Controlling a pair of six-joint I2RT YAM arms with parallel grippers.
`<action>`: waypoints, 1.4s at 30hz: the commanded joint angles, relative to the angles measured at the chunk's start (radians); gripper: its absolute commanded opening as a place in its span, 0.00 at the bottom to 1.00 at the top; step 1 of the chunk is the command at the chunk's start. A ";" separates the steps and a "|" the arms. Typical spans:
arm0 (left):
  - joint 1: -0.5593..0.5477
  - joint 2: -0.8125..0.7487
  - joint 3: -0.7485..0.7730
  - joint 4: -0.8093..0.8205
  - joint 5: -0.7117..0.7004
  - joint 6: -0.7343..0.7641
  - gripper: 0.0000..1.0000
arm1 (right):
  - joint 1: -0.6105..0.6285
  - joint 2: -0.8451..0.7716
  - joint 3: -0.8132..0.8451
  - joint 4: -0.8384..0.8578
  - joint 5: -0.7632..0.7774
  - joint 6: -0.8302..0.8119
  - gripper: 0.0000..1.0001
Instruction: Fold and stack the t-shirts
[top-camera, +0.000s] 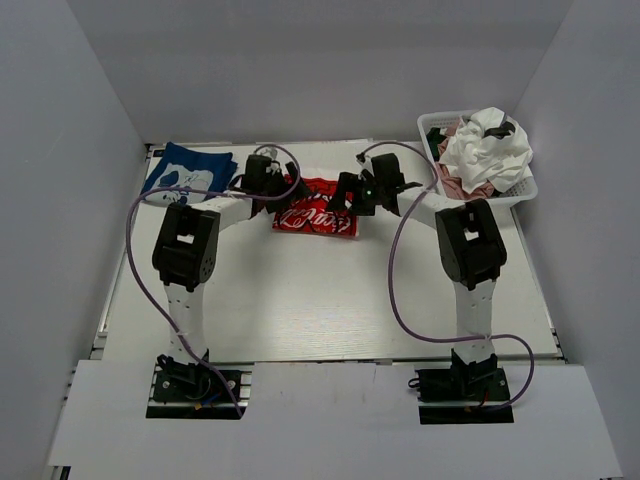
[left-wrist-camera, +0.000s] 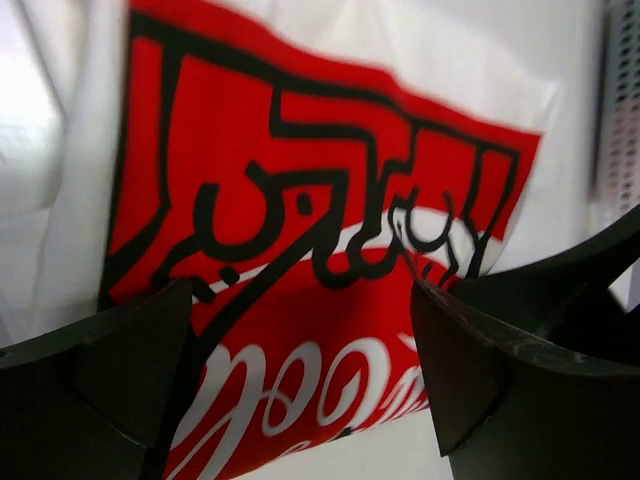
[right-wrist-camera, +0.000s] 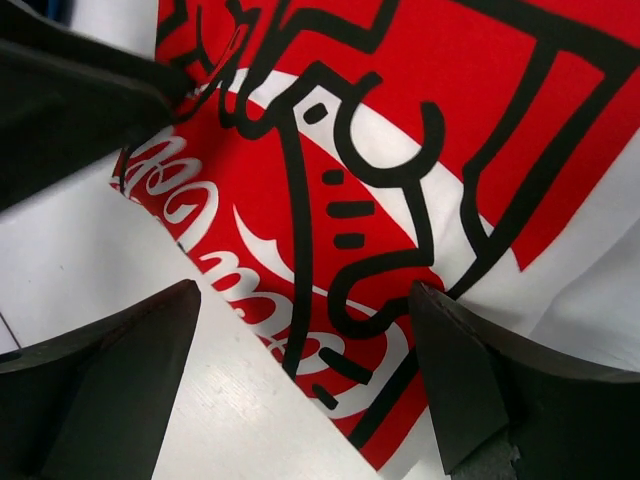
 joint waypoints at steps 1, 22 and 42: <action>-0.023 -0.019 -0.105 0.002 0.066 -0.016 1.00 | 0.018 -0.023 -0.068 0.099 -0.027 0.009 0.90; -0.213 -0.799 -0.587 -0.371 -0.320 0.004 1.00 | 0.305 -0.821 -0.797 0.092 0.350 0.116 0.90; -0.213 -0.362 -0.432 -0.365 -0.310 0.172 0.84 | 0.295 -1.007 -0.715 -0.200 0.596 0.069 0.90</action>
